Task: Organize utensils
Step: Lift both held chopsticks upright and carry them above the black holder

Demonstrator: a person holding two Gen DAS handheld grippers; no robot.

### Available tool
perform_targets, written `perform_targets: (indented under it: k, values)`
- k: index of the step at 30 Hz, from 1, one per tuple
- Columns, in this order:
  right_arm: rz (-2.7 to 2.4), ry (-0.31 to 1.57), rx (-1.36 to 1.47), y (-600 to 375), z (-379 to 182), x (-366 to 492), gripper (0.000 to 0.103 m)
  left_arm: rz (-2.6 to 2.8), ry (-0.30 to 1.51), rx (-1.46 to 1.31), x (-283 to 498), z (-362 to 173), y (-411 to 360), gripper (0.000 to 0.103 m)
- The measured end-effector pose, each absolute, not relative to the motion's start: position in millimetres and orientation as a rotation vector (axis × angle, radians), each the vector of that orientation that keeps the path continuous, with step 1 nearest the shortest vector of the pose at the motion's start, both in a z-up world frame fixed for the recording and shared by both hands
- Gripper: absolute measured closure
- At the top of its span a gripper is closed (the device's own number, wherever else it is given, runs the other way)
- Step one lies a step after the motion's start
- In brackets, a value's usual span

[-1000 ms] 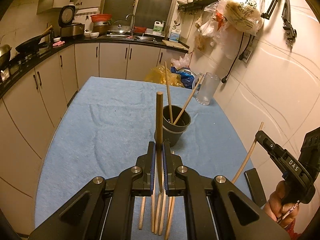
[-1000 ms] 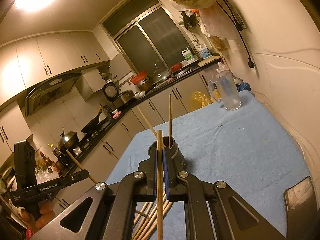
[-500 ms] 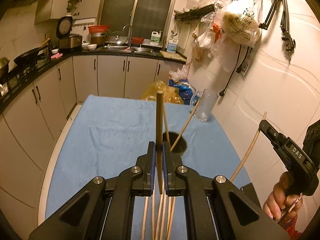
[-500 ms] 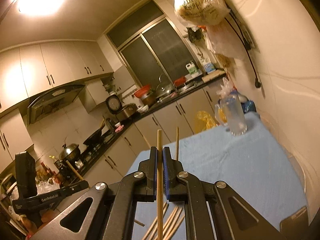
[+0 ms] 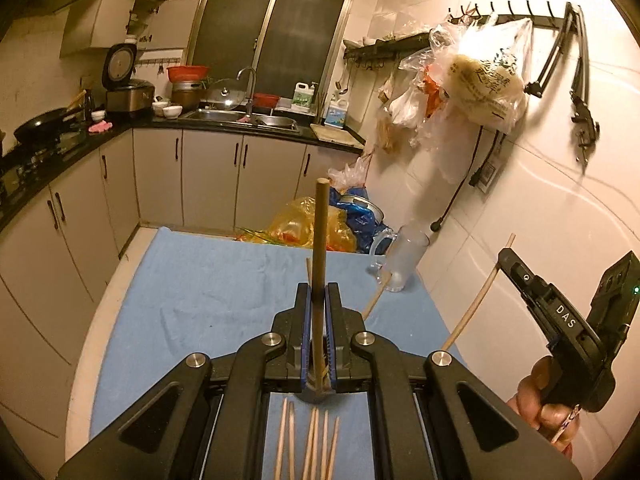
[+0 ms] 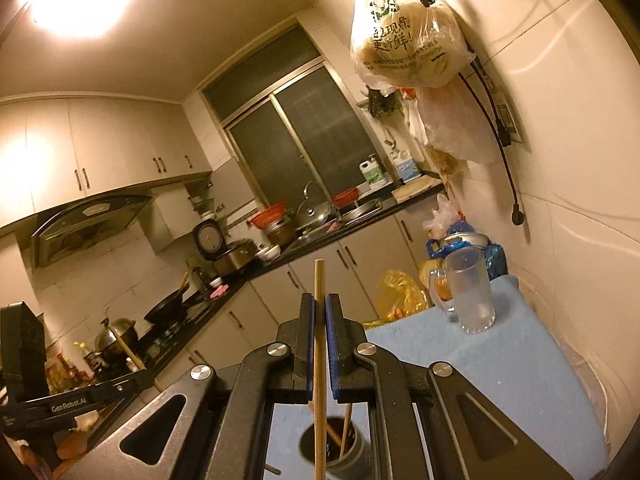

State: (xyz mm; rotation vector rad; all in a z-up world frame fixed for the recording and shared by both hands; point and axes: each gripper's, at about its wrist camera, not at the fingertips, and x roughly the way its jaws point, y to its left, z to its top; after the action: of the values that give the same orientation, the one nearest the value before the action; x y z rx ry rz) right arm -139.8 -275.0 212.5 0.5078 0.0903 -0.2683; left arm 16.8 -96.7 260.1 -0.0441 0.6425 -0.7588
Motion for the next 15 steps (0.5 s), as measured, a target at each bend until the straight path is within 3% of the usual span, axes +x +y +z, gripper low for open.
perform_targets:
  k: [15]
  values:
    - [-0.363, 0.105, 0.483, -287, 191, -72, 0.097, -0.778, 0.694, -0.05, 56, 222, -134, 0.097]
